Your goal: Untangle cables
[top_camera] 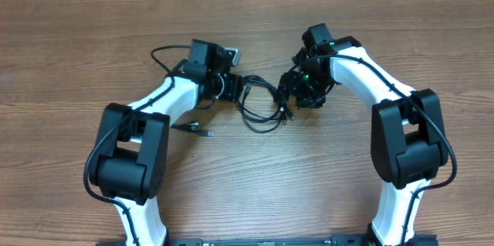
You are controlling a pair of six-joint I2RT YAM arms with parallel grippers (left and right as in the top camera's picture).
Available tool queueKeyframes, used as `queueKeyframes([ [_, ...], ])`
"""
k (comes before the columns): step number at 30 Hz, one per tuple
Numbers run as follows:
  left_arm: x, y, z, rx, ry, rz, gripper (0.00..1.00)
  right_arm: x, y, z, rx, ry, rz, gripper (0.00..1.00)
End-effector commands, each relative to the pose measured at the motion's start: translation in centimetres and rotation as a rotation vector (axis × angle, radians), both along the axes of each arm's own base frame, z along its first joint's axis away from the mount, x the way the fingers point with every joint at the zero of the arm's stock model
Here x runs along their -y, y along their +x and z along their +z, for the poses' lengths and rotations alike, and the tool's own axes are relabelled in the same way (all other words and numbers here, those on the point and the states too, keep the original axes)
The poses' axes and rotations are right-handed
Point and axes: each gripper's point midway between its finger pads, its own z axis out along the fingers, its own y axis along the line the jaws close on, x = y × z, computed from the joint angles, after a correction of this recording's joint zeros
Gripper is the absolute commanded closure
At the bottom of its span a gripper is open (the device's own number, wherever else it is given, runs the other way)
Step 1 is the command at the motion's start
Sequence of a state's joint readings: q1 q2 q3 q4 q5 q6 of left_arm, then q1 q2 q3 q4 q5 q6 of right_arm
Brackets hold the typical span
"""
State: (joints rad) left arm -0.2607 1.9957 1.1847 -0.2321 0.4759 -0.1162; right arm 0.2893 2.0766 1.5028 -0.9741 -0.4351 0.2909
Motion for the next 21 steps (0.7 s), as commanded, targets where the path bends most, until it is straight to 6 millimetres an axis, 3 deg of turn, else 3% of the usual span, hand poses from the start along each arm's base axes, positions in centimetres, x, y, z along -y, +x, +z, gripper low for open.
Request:
queueKeyframes([
  [1,0.4,0.5,2.4,-0.002,-0.135,-0.025,0.96,-1.4,1.0,3.0,0.057,0.092,0.006,0.33],
  [5,-1.0,1.0,2.3,-0.056,-0.158,0.067,0.96,-2.0,-0.7,4.6,-0.051,0.209,-0.008,0.32],
  [10,-1.6,0.9,2.1,-0.121,-0.177,0.139,0.96,-0.2,-3.8,4.9,-0.222,0.18,-0.058,0.27],
  [13,-1.3,0.8,2.0,-0.179,-0.205,0.207,0.96,-0.5,-5.1,4.1,-0.269,0.144,-0.07,0.18],
  [17,-1.2,0.8,2.1,-0.236,-0.236,0.275,0.96,-0.9,-6.1,2.2,-0.289,-0.005,-0.123,0.17],
  [21,-1.2,0.7,2.0,-0.249,-0.237,0.285,0.96,-1.7,-5.6,0.9,-0.243,-0.152,-0.229,0.17],
])
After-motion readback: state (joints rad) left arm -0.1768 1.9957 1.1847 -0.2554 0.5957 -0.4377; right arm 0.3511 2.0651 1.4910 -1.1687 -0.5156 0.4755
